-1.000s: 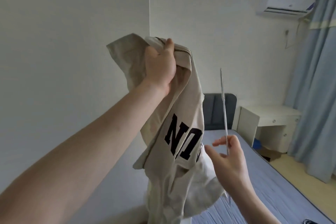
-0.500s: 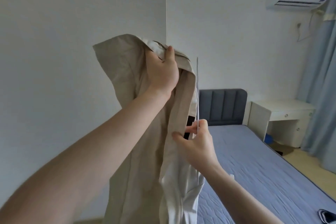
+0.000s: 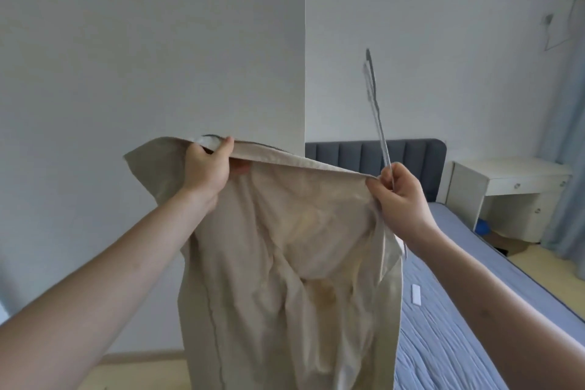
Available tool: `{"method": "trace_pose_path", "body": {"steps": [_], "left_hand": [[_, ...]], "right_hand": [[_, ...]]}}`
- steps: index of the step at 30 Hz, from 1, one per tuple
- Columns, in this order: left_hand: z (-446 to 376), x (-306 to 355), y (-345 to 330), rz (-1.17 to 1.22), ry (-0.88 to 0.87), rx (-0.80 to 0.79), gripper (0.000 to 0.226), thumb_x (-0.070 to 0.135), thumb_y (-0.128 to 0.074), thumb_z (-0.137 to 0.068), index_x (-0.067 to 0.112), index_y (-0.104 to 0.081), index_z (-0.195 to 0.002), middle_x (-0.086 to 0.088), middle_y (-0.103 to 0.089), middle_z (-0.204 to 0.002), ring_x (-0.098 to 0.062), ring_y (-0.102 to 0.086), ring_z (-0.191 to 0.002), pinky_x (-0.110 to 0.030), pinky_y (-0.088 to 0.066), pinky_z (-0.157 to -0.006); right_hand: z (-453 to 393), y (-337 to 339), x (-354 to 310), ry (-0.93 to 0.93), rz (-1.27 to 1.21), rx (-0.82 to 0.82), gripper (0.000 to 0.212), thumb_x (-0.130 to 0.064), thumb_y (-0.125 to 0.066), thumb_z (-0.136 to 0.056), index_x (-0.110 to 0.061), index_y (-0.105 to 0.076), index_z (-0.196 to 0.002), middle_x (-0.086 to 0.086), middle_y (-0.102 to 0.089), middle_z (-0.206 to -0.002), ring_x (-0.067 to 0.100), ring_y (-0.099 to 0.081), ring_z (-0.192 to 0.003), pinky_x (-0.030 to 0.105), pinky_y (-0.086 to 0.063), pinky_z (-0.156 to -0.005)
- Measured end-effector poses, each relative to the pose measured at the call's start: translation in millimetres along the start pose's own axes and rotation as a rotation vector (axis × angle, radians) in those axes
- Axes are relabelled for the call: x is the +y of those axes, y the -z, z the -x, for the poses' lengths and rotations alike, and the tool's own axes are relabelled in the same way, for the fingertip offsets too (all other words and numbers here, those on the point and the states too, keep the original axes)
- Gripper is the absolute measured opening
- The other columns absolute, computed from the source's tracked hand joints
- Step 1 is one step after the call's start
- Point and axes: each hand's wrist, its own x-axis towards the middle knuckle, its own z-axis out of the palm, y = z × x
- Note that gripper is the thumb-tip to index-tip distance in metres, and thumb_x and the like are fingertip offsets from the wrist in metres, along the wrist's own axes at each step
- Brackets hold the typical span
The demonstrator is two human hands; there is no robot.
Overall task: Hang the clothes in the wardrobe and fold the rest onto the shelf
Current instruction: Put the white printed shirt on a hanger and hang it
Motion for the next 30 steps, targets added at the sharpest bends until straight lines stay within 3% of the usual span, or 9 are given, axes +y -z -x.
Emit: {"method": "trace_pose_path", "body": {"steps": [3,7,11,15,16,18,20,27,30], "left_hand": [[7.1,-13.0,28.8,-0.126,0.066,-0.070,0.019,0.018,-0.069,-0.097,0.008,-0.068,-0.081,-0.006,-0.070,-0.065,-0.019,-0.070,-0.052,-0.034,-0.060,-0.050],[21.0,-22.1,55.4,-0.437,0.139,-0.188,0.033,0.027,-0.069,-0.096,0.005,-0.066,-0.071,-0.007,-0.063,-0.059,-0.018,-0.062,-0.044,-0.045,-0.060,-0.062],[58.1,-26.7,44.4,-0.903,-0.132,-0.420,0.037,0.053,-0.078,-0.078,0.018,-0.066,-0.070,0.009,-0.070,-0.062,-0.002,-0.064,-0.057,-0.028,-0.052,-0.063],[89.4,-36.2,5.5,-0.833,-0.261,-0.755,0.076,0.068,-0.082,-0.059,0.035,-0.054,-0.122,0.026,-0.057,-0.120,0.006,-0.055,-0.109,-0.011,-0.041,-0.089],[92.2,-41.2,-2.4,-0.826,-0.204,-0.854,0.072,0.067,-0.082,-0.064,0.033,-0.055,-0.122,0.026,-0.058,-0.118,0.004,-0.055,-0.112,-0.014,-0.042,-0.091],[96.3,-52.5,-14.0,-0.711,-0.043,-0.958,0.055,0.061,-0.078,-0.073,0.017,-0.062,-0.102,0.014,-0.064,-0.091,-0.009,-0.064,-0.086,-0.028,-0.051,-0.076],[101.2,-59.6,-19.7,-0.635,0.004,-0.948,0.060,0.061,-0.069,-0.075,0.004,-0.053,-0.085,0.005,-0.049,-0.069,-0.014,-0.047,-0.063,-0.034,-0.039,-0.061],[108.7,-68.3,-19.0,-0.540,-0.082,-0.749,0.037,0.039,-0.070,-0.076,0.011,-0.046,-0.068,0.011,-0.040,-0.061,-0.009,-0.036,-0.058,-0.029,-0.032,-0.057],[104.4,-62.8,-14.6,-0.416,-0.095,-0.638,0.028,0.025,-0.069,-0.076,0.012,-0.047,-0.064,0.012,-0.039,-0.060,-0.008,-0.035,-0.059,-0.023,-0.031,-0.055]], "right_hand": [[-3.5,1.9,-2.0,0.013,-0.032,0.009,0.031,-0.018,-0.065,-0.088,-0.022,-0.036,-0.076,0.000,-0.033,-0.070,0.012,-0.030,-0.062,0.030,-0.031,-0.061],[-5.3,-0.6,-1.8,-0.010,-0.044,-0.056,0.032,-0.022,-0.065,-0.085,-0.024,-0.035,-0.074,-0.005,-0.035,-0.069,0.010,-0.029,-0.061,0.027,-0.030,-0.059],[-0.8,-14.3,-3.3,-0.010,-0.065,-0.214,0.033,-0.015,-0.065,-0.091,-0.022,-0.037,-0.076,-0.010,-0.036,-0.063,0.008,-0.031,-0.056,0.018,-0.032,-0.051],[11.7,-42.9,-4.0,-0.016,-0.082,-0.382,0.035,-0.008,-0.063,-0.096,-0.020,-0.036,-0.078,0.001,-0.038,-0.067,0.018,-0.036,-0.064,0.025,-0.041,-0.060],[14.5,-49.0,-3.1,-0.022,-0.084,-0.403,0.034,-0.008,-0.063,-0.096,-0.020,-0.036,-0.078,0.003,-0.037,-0.069,0.018,-0.035,-0.065,0.027,-0.039,-0.059],[17.0,-53.3,1.7,-0.039,-0.071,-0.399,0.035,-0.010,-0.064,-0.095,-0.020,-0.036,-0.078,-0.005,-0.038,-0.065,0.014,-0.037,-0.062,0.023,-0.039,-0.059],[18.4,-48.2,6.9,-0.065,-0.035,-0.382,0.036,-0.014,-0.068,-0.094,-0.020,-0.036,-0.077,-0.016,-0.043,-0.059,0.008,-0.040,-0.058,0.023,-0.040,-0.061],[64.7,-6.0,43.9,-0.235,0.171,-0.250,0.060,-0.052,-0.084,-0.073,-0.012,-0.042,-0.087,-0.017,-0.074,-0.091,0.014,-0.055,-0.076,0.034,-0.044,-0.070],[103.2,0.5,74.1,-0.352,0.191,-0.287,0.074,-0.059,-0.083,-0.061,-0.005,-0.045,-0.096,-0.026,-0.072,-0.105,0.010,-0.049,-0.058,0.034,-0.045,-0.063]]}}
